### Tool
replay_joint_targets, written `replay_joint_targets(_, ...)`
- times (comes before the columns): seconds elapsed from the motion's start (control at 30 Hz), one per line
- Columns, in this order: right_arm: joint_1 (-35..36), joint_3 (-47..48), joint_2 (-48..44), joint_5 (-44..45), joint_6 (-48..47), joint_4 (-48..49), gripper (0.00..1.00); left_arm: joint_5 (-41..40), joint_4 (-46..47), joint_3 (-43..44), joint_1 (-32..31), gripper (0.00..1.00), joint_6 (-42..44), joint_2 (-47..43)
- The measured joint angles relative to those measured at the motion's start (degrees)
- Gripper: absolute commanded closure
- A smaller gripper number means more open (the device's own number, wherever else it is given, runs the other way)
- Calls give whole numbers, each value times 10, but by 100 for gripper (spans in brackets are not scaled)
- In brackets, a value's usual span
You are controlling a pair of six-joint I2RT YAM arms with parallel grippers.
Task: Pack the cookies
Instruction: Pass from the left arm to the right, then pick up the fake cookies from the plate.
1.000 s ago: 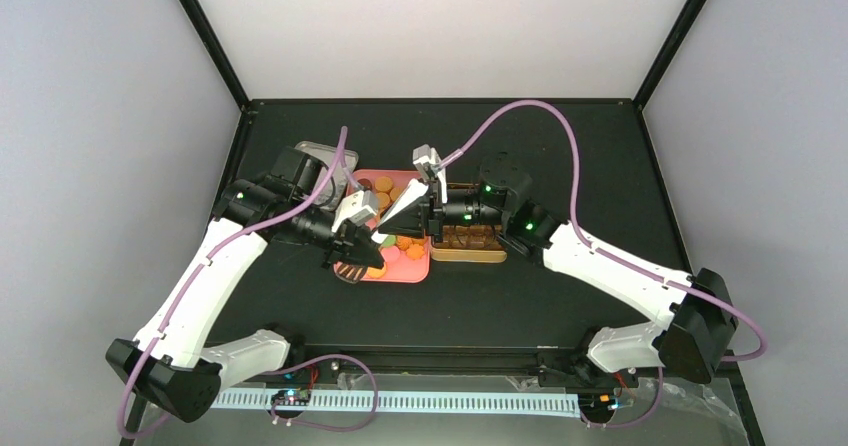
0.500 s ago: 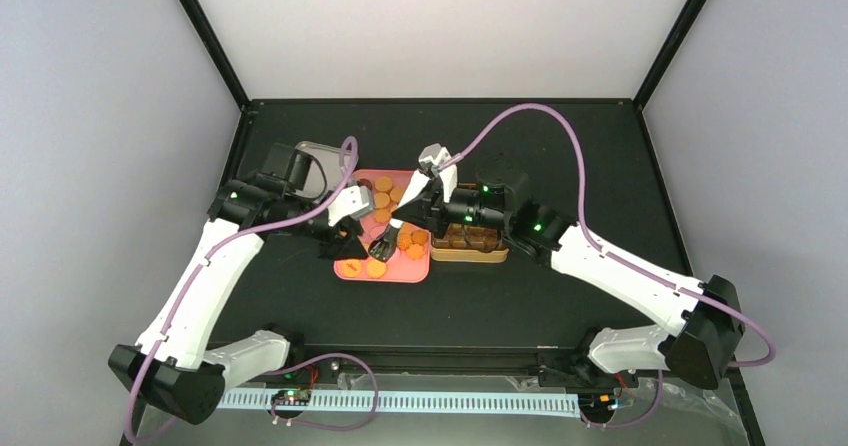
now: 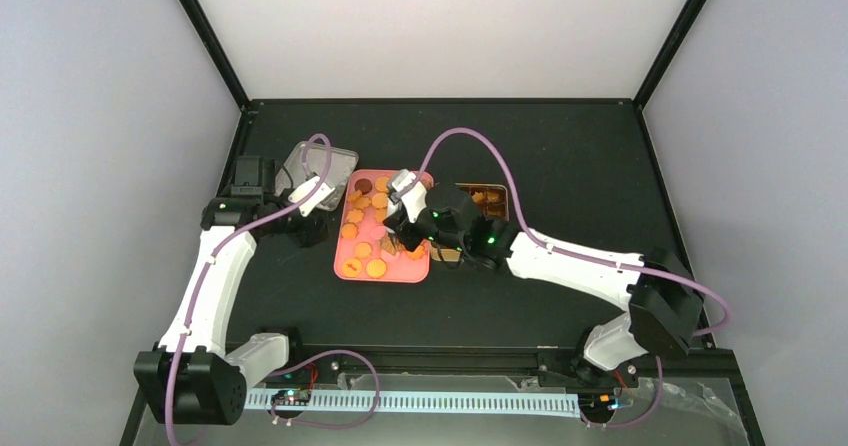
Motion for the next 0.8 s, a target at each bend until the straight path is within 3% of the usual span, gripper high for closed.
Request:
replay_joint_targets(0.3, 4, -2, 52, 81, -28, 66, 75, -32, 33, -50, 4, 41, 2, -20)
replay_joint_targets(0.8, 39, -116, 41, 193, -40, 150, 62, -31, 49, -67, 4, 41, 6, -37)
